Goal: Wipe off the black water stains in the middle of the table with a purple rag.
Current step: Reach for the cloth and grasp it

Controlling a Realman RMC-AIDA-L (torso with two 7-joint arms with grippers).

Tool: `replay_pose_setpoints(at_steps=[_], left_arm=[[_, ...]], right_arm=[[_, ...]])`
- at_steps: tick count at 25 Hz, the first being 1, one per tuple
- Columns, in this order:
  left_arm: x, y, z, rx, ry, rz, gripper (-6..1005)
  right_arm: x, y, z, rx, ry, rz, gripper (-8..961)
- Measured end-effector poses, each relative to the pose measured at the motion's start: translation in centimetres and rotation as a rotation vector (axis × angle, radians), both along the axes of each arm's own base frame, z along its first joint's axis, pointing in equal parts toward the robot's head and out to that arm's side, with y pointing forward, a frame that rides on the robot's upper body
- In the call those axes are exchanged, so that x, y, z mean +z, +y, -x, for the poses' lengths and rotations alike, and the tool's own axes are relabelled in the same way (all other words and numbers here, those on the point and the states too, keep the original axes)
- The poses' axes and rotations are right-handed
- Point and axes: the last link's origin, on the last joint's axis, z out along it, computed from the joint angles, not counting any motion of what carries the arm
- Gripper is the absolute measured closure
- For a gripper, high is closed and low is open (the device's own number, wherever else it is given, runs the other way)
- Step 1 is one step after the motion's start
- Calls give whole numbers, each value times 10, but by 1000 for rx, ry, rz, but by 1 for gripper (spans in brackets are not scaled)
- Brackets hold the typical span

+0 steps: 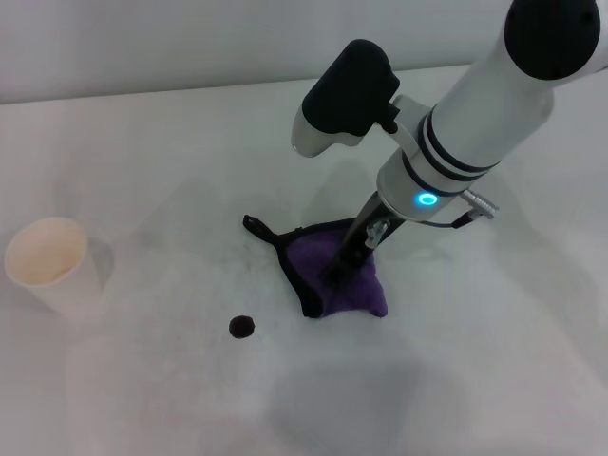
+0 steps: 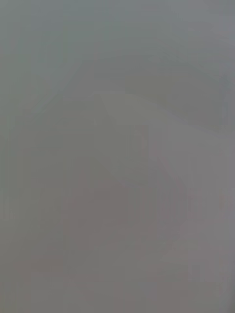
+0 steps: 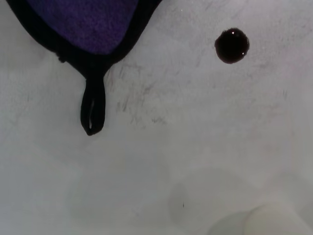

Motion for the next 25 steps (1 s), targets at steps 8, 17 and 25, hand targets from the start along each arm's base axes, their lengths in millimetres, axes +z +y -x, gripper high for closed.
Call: replay_pose_setpoints(at_steps=[8,17,25], left_arm=[[0,0,0,1,1,-1,106],[1,0,0,2,1,-2,106],[2,0,4,15,9,0,107]], right_arm=[[0,1,-1,-5,-4,-3,479],[-4,0,-1,3,-2,-3,564],[-7,-2,-3,14,-16,11,610]])
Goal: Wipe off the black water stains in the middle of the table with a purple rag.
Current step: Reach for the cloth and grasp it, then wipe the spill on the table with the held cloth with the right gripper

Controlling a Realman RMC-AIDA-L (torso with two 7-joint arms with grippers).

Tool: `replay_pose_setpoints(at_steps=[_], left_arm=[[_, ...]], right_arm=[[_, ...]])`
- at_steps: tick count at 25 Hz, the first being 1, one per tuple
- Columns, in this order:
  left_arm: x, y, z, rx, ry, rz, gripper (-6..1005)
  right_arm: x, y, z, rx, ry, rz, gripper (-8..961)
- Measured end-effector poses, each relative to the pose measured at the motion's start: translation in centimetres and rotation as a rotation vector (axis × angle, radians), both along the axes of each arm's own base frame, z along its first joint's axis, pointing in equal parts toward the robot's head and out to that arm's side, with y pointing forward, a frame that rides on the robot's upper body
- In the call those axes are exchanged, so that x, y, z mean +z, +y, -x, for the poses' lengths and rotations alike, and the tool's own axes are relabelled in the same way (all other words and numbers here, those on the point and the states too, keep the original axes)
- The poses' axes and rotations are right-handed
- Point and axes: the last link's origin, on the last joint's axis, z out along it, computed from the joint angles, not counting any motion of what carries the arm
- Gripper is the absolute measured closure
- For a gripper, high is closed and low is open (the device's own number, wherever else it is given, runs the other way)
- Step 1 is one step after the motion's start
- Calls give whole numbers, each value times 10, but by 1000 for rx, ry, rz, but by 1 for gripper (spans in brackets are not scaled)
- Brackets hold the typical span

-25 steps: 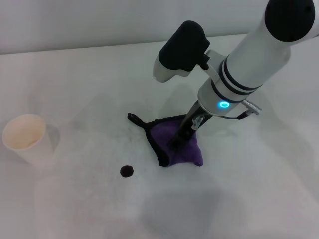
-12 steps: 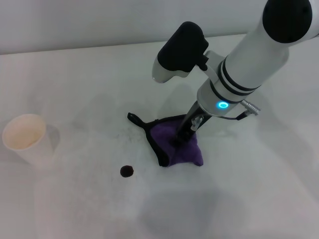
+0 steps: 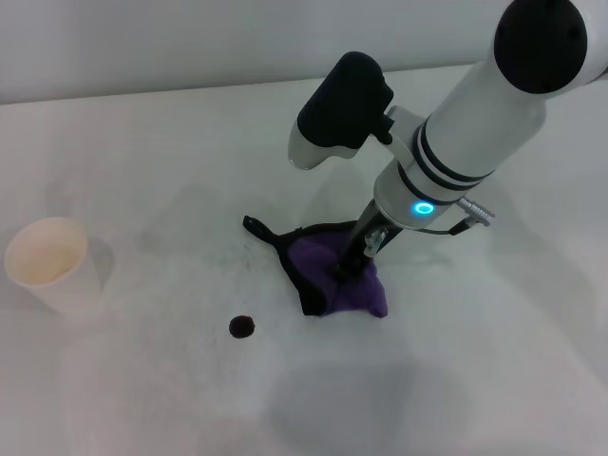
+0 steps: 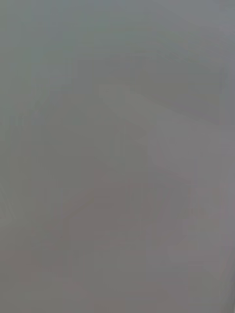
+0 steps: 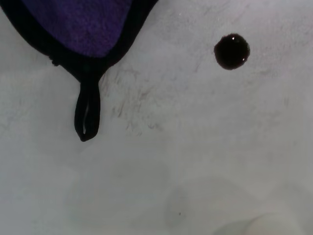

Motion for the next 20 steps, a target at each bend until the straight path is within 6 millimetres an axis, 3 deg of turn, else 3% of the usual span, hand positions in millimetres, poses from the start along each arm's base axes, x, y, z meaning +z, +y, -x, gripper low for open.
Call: replay_pose_setpoints(at_steps=[11,20], left_arm=[[1,0,1,7,-3,-6,107],[2,-4,5,22,-6,-14,106]], right_arm=[[-1,1,-2,3,9,-13,888],[-3,-13,25,81,121,59,888]])
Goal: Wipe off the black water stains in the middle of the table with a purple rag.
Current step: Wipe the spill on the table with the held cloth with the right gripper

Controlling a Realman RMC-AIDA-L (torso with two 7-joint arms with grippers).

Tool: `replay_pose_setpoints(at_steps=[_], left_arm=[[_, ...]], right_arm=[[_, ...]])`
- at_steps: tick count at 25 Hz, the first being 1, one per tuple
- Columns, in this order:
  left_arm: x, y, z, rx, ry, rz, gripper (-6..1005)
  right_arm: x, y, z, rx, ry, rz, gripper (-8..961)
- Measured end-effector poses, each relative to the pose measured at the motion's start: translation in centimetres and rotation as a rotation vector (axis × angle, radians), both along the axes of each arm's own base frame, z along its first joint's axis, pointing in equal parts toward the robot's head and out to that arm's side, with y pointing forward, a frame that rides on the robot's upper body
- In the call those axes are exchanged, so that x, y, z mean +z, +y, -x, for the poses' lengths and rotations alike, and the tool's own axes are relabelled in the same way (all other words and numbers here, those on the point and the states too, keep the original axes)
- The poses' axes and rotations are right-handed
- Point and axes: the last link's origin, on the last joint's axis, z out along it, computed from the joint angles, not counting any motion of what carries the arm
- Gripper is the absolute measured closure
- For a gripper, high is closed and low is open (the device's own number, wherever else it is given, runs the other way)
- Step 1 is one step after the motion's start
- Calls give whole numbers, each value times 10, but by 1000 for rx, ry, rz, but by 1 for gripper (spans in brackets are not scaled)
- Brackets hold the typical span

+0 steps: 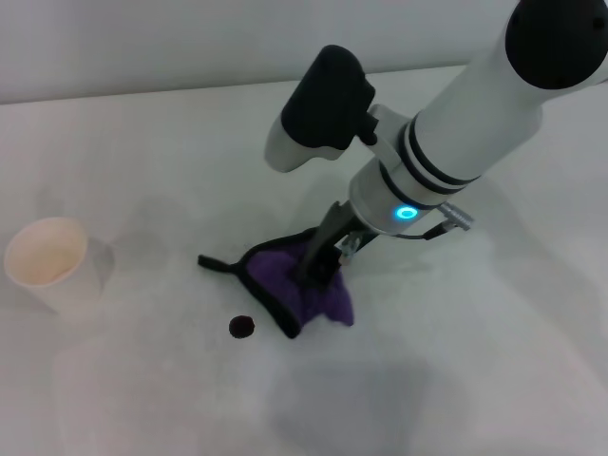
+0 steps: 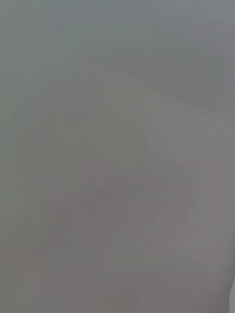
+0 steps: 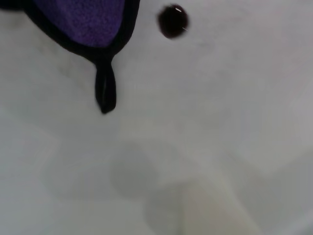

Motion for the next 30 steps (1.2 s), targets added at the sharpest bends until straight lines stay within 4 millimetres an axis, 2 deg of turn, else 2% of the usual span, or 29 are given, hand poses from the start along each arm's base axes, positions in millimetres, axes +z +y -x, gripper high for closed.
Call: replay_pose_setpoints(at_steps=[5,14,20,30], left_arm=[[0,1,-1,-1,-1,-2,106],[0,4,-3,-10,0,-2,107],[0,7,-6,-21,2,2,107],[0,7,-6,-19,0,-1,107]], right_arm=[[-8,-10,14,54,31,49,887],[-23,-19,22,88,125,93,889],[-41,-15,7,81,107,57,892],[-47,-4,-16,62,122,-73,894]])
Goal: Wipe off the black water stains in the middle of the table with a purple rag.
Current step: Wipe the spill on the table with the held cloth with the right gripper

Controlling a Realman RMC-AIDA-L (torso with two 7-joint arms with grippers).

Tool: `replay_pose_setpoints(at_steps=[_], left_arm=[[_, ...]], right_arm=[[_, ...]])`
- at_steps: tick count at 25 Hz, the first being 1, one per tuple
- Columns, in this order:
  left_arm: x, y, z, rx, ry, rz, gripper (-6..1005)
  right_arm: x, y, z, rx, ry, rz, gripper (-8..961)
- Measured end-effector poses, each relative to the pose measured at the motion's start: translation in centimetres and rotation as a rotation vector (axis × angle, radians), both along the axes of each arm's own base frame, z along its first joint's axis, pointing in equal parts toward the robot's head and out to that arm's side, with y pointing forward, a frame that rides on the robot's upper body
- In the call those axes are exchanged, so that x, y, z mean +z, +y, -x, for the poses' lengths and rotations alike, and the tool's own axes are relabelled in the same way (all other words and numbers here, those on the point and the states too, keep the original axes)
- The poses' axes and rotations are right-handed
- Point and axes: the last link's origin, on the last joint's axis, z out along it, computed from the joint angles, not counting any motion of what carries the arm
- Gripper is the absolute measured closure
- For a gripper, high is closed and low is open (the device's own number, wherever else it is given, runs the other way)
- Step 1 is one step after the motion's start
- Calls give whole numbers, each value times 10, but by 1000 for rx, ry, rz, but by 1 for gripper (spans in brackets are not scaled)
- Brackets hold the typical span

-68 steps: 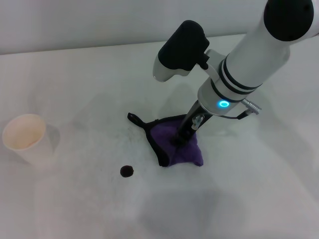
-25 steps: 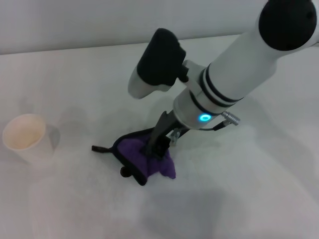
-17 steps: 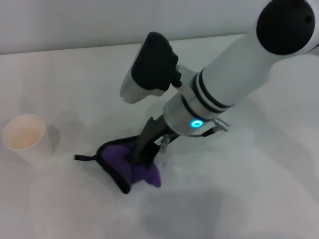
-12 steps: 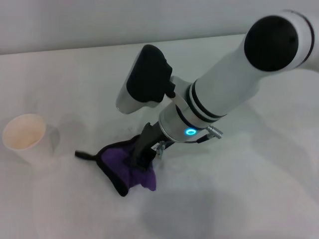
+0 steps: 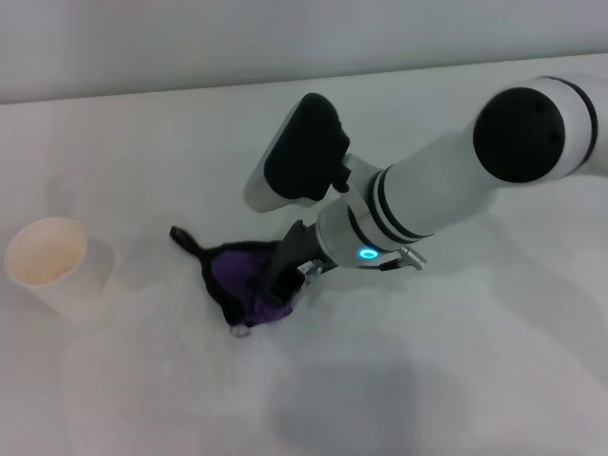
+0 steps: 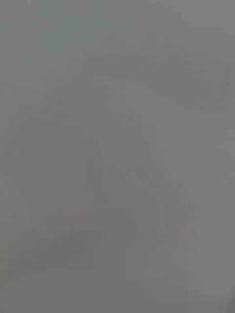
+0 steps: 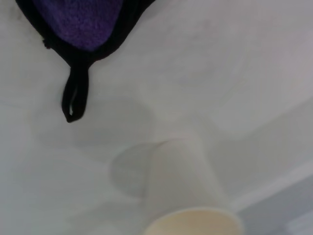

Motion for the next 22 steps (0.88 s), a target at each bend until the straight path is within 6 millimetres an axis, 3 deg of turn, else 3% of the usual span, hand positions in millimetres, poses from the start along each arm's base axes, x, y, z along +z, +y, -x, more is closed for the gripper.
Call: replay_pose_setpoints(at_steps=[8,22], left_arm=[[0,0,0,1,0,0,106],[1,5,-3,-11,1,-2,107]], right_arm=[[5,7,-13,-16,30,-91,896],[-2,-31,-3,-13,8,233,897]])
